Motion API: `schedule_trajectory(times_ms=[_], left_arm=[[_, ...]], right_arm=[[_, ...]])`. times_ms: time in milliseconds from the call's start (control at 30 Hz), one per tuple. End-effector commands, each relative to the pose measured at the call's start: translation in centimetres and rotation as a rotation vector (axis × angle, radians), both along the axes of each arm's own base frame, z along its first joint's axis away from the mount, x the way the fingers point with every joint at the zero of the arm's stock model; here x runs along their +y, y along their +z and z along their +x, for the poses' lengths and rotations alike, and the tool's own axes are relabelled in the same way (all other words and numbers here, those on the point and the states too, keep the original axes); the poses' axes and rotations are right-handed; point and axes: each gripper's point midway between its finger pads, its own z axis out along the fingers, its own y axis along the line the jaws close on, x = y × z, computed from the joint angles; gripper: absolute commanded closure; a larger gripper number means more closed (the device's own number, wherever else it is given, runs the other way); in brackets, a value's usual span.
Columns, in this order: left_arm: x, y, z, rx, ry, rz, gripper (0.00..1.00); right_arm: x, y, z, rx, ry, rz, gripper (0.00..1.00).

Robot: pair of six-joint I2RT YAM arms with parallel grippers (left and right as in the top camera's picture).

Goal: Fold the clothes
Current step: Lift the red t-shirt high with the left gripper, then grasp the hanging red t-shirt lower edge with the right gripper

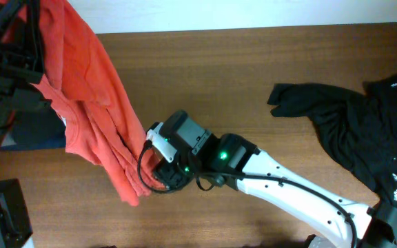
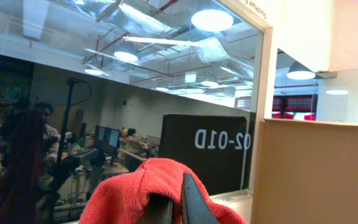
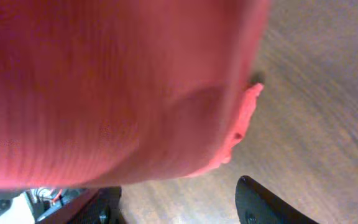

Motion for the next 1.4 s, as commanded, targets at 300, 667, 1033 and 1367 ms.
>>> schedule_trajectory(times_ms=[300, 667, 1033, 1367], left_arm=[[0.7, 2.2, -1.6, -0.067, 0.038, -0.035, 1.0], [0.6, 1.8, -1.3, -0.045, 0.033, -0.033, 1.0], [0.5, 2.0, -2.0, -0.056, 0.032, -0.031, 1.0], [0.1, 1.8, -2.3, -0.048, 0.016, -0.018, 0.99]], right_arm=[[0.7, -1.4, -2.1, 0.032, -0.024, -0.053, 0.37], [3.8, 0.1, -2.3, -0.111, -0.005, 0.014, 0.38], [6.5, -0.6, 2.5, -0.284, -0.116, 0.052, 0.38], [5.1, 0.9, 7.3, -0.404, -0.268, 0.064, 0.38]])
